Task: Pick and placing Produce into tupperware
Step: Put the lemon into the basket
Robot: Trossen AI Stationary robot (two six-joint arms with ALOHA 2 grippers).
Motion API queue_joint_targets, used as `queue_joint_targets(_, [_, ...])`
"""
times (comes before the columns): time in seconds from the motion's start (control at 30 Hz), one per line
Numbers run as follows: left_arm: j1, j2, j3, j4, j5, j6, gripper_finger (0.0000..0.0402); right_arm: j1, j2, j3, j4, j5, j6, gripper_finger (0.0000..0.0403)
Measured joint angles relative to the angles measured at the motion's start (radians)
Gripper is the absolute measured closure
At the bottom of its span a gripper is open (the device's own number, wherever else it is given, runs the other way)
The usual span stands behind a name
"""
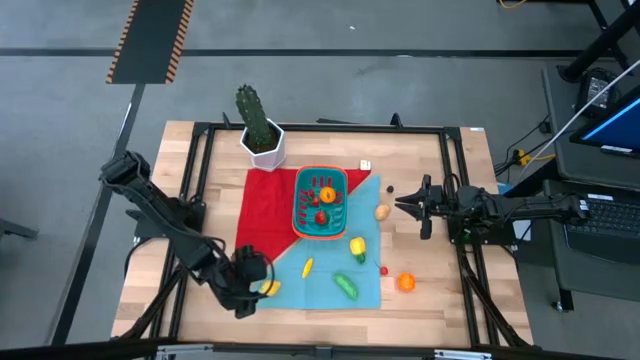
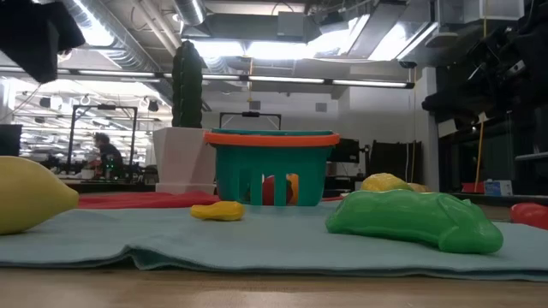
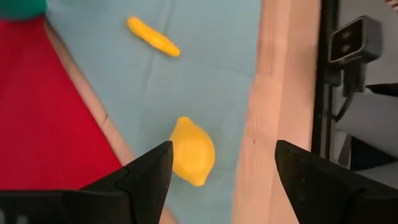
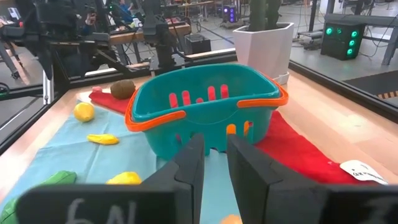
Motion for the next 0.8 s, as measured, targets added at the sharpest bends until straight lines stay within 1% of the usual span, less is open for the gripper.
queue_joint_targets(0.13, [0.029, 0.060, 0.054, -0.053, 0.023, -0.014, 0.0131, 0.000, 0.000, 0.000, -0.017, 0.000, 0.000, 0.0330])
queue_joint_targets(0.27, [0.063, 0.101, 0.062, -0.086, 0.025, -0.040, 0.0131, 0.000, 0.000, 0.000, -0.017, 0.000, -0.004, 0.0330])
queue_joint_targets(0.4, [0.075, 0.109, 0.062, -0.084, 0.034, -0.009, 0.0131, 0.000, 0.000, 0.000, -0.017, 0.000, -0.005, 0.0330])
queue_joint_targets(0.8, [0.066, 0.109, 0.063, -0.081, 0.035, -0.004, 0.0131, 0.000, 0.000, 0.000, -0.017, 0.000, -0.006, 0.0330])
